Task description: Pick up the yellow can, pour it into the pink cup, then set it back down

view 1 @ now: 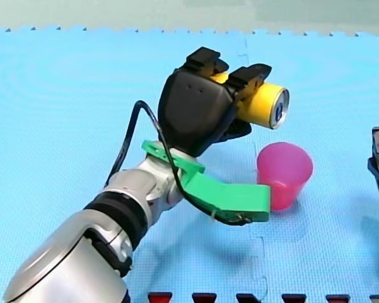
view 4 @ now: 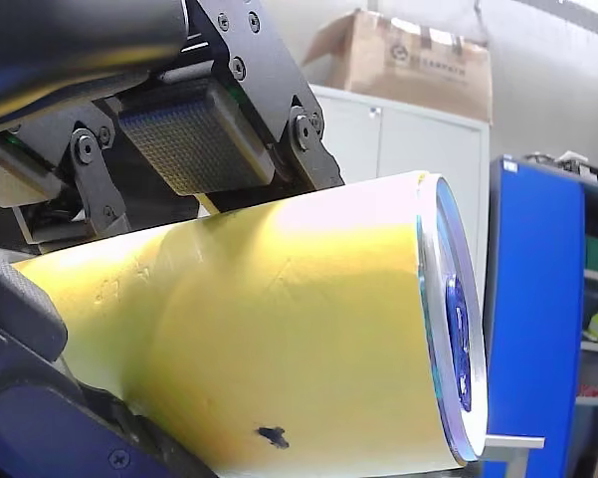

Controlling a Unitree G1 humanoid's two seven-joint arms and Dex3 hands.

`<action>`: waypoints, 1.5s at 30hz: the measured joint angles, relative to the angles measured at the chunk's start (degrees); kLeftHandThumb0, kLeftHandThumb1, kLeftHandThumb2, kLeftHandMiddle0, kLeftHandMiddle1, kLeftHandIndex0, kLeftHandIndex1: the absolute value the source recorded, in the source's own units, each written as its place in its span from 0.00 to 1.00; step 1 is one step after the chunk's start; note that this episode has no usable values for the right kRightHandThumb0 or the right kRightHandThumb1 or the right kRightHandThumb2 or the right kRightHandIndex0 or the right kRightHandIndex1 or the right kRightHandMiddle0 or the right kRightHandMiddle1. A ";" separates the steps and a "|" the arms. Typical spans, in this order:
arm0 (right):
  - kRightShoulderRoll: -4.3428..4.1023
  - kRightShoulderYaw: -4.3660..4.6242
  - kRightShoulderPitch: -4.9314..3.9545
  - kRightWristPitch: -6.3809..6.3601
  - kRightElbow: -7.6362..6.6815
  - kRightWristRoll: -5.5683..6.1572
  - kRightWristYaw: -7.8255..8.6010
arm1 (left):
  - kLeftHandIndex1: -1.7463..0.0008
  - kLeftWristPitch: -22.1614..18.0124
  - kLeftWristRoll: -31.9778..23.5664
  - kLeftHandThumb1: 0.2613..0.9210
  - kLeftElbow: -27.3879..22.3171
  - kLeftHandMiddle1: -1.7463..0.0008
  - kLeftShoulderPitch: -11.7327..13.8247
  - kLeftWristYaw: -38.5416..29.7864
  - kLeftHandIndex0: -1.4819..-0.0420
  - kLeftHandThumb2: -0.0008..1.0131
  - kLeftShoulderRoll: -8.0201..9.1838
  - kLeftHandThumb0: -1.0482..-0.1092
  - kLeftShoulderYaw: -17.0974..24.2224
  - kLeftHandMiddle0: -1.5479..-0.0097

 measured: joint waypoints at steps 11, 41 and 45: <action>-0.16 0.17 0.16 1.01 -0.51 -0.29 -0.27 | 0.97 0.65 0.47 0.92 0.13 0.26 -0.09 1.59 0.12 0.00 0.18 0.75 -0.92 0.40; -0.15 0.11 -0.50 -0.27 1.84 0.42 0.16 | 0.92 1.08 1.35 0.92 0.22 0.21 -0.27 2.26 0.14 0.00 0.82 0.78 -2.10 0.40; -0.15 0.10 -0.64 -0.53 2.24 0.42 0.16 | 0.91 1.07 1.38 0.92 0.26 0.21 -0.28 2.26 0.15 0.00 0.88 0.78 -2.18 0.40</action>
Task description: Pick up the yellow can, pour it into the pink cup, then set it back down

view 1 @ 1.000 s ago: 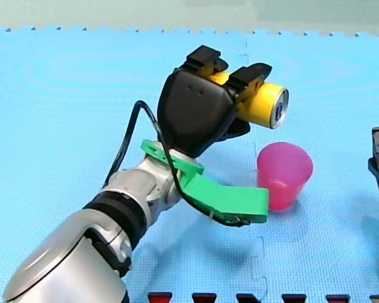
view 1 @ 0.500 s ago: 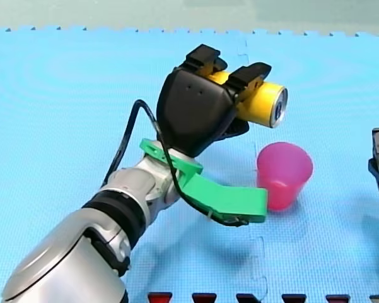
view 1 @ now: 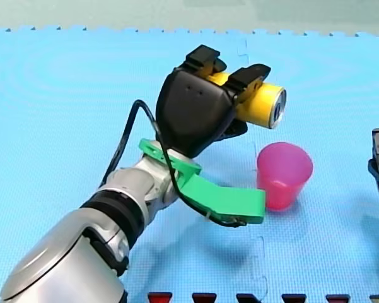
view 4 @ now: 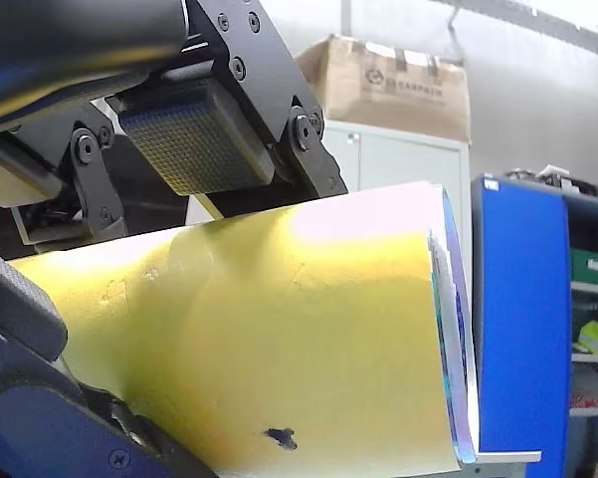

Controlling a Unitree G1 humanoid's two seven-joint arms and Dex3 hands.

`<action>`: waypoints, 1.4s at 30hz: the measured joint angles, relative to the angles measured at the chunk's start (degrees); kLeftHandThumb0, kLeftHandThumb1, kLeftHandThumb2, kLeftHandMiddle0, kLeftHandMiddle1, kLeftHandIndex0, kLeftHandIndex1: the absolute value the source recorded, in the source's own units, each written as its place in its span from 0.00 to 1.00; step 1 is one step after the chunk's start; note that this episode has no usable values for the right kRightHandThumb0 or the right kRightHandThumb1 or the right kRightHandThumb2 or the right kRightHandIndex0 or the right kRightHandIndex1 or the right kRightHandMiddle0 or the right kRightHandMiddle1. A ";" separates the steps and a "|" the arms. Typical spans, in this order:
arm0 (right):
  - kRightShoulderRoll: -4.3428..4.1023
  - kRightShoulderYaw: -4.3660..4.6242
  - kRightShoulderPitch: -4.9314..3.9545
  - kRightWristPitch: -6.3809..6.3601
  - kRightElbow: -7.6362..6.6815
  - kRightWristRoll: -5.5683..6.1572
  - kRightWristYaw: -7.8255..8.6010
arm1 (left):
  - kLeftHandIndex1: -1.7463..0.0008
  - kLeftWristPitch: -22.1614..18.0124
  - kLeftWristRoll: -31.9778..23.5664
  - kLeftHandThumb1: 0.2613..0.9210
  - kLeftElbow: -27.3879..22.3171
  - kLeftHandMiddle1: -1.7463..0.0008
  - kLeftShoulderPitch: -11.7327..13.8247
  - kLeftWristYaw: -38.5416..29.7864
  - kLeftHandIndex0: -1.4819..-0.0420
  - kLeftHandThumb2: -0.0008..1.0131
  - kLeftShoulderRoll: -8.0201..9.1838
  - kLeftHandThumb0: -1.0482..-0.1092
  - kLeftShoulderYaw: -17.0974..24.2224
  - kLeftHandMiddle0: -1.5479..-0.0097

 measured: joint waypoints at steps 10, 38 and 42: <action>0.00 -0.06 -0.06 -0.47 0.30 0.07 0.01 | 0.99 -6.01 -7.81 0.87 0.32 0.77 2.53 -2.74 0.22 0.00 0.94 0.65 6.30 0.25; -0.69 -1.13 -0.82 -0.83 2.17 2.23 3.36 | 1.00 -27.09 -43.69 0.77 -3.44 0.99 12.64 -42.20 0.18 0.01 -1.72 0.71 36.87 0.16; -0.77 -1.19 -0.96 -1.01 2.48 2.31 3.68 | 1.00 -26.58 -47.92 0.78 -4.59 0.99 13.66 -48.54 0.18 0.00 -2.55 0.72 40.20 0.16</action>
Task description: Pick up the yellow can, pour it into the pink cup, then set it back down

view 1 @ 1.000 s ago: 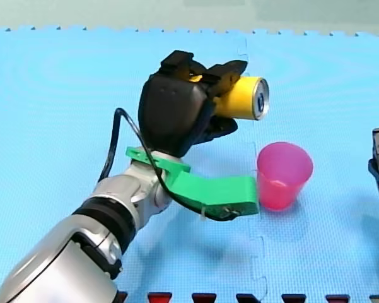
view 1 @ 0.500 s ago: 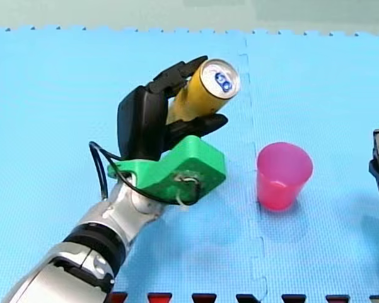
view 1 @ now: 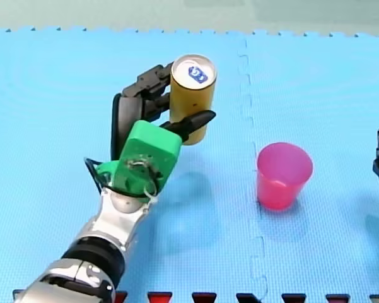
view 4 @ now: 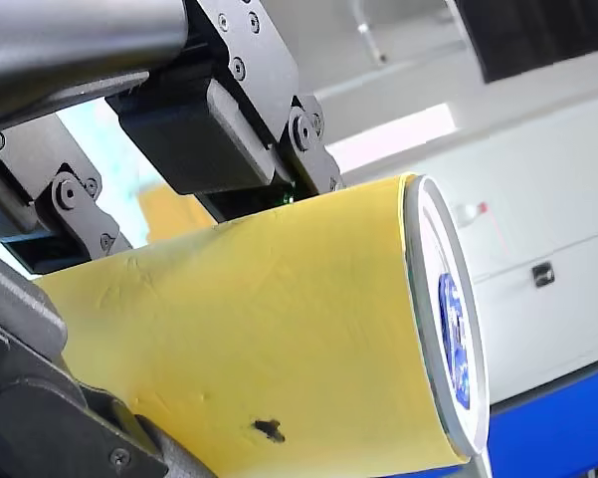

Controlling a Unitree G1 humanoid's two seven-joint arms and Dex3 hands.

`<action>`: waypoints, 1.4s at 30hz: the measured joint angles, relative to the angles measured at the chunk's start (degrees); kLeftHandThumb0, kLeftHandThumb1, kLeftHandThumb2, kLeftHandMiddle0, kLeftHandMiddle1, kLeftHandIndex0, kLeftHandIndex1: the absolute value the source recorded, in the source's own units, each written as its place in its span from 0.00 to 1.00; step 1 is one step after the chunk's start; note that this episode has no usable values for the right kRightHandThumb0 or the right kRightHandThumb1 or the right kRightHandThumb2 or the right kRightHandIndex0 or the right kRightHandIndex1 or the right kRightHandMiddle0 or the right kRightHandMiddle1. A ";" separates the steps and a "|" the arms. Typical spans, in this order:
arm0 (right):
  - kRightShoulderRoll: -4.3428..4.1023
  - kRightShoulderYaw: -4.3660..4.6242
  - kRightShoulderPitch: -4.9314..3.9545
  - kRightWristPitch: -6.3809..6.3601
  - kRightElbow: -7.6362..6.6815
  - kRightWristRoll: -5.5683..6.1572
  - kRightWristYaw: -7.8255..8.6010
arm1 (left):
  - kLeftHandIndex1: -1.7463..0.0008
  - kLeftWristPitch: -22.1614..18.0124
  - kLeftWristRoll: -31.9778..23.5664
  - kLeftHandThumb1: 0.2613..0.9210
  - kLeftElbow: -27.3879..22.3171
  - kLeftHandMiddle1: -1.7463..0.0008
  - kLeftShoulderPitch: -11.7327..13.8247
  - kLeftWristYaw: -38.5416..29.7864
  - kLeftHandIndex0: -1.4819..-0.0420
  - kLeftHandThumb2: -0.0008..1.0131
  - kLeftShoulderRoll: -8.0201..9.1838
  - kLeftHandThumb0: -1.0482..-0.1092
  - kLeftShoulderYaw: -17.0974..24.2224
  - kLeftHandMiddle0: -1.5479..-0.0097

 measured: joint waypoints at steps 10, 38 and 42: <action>-0.07 0.20 -0.27 -0.92 0.92 -0.39 -0.33 | 1.00 -0.80 -7.18 0.78 -1.72 0.99 2.50 -11.65 0.19 0.00 -0.98 0.72 6.56 0.15; -0.46 0.20 0.17 -1.13 1.04 -0.28 -0.09 | 1.00 -4.81 12.44 0.80 -2.96 1.00 11.45 11.17 0.19 0.00 4.63 0.72 -0.59 0.18; -0.67 -0.01 0.20 -1.42 1.38 0.07 0.51 | 1.00 -4.72 11.58 0.81 -2.95 1.00 11.84 11.10 0.20 0.00 4.94 0.73 -0.29 0.19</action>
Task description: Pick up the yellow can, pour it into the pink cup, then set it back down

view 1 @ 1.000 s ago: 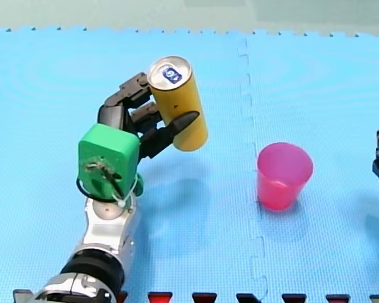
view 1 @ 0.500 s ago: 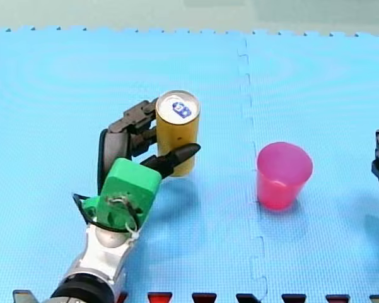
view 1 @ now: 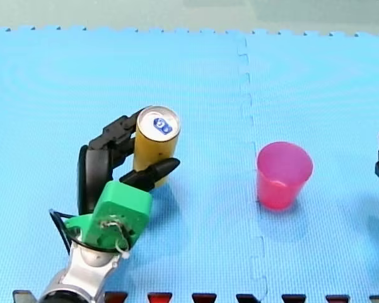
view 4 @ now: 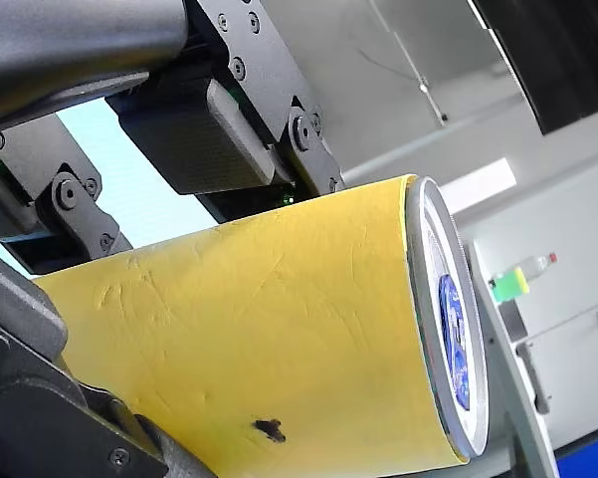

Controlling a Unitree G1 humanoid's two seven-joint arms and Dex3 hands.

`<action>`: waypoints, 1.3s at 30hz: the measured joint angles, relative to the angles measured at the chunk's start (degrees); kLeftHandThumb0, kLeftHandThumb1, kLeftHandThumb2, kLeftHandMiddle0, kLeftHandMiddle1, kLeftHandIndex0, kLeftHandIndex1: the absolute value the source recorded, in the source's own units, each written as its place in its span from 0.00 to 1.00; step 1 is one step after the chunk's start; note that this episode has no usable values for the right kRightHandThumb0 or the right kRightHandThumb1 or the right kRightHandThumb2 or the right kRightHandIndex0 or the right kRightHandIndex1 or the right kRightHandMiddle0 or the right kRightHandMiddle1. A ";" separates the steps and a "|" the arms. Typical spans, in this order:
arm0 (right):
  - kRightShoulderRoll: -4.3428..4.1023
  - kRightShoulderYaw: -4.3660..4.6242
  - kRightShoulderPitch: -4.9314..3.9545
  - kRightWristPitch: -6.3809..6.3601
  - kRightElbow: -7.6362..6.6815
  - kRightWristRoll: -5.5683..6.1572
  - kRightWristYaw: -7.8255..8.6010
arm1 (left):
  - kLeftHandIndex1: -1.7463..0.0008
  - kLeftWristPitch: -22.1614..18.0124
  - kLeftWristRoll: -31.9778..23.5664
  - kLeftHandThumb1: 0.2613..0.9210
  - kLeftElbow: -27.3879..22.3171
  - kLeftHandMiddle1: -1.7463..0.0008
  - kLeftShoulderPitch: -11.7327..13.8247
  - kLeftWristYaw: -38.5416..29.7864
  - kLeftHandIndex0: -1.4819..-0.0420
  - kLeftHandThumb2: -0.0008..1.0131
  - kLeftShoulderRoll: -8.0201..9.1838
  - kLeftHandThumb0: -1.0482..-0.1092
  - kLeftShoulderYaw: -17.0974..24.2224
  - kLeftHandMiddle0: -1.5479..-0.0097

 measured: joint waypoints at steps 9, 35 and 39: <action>-0.55 -0.44 -0.08 -0.64 0.75 0.61 1.48 | 1.00 0.84 1.24 0.82 0.65 1.00 0.17 2.61 0.20 0.00 0.32 0.74 -0.87 0.20; -0.93 -1.17 -0.94 -3.39 2.86 1.53 3.30 | 1.00 0.33 -7.81 0.81 4.33 1.00 -0.11 -8.25 0.19 0.00 -3.09 0.72 4.29 0.19; -0.94 -1.17 -0.98 -3.47 2.97 1.44 3.29 | 1.00 0.41 -7.65 0.81 4.57 1.00 -0.16 -7.93 0.19 0.00 -3.28 0.72 4.29 0.20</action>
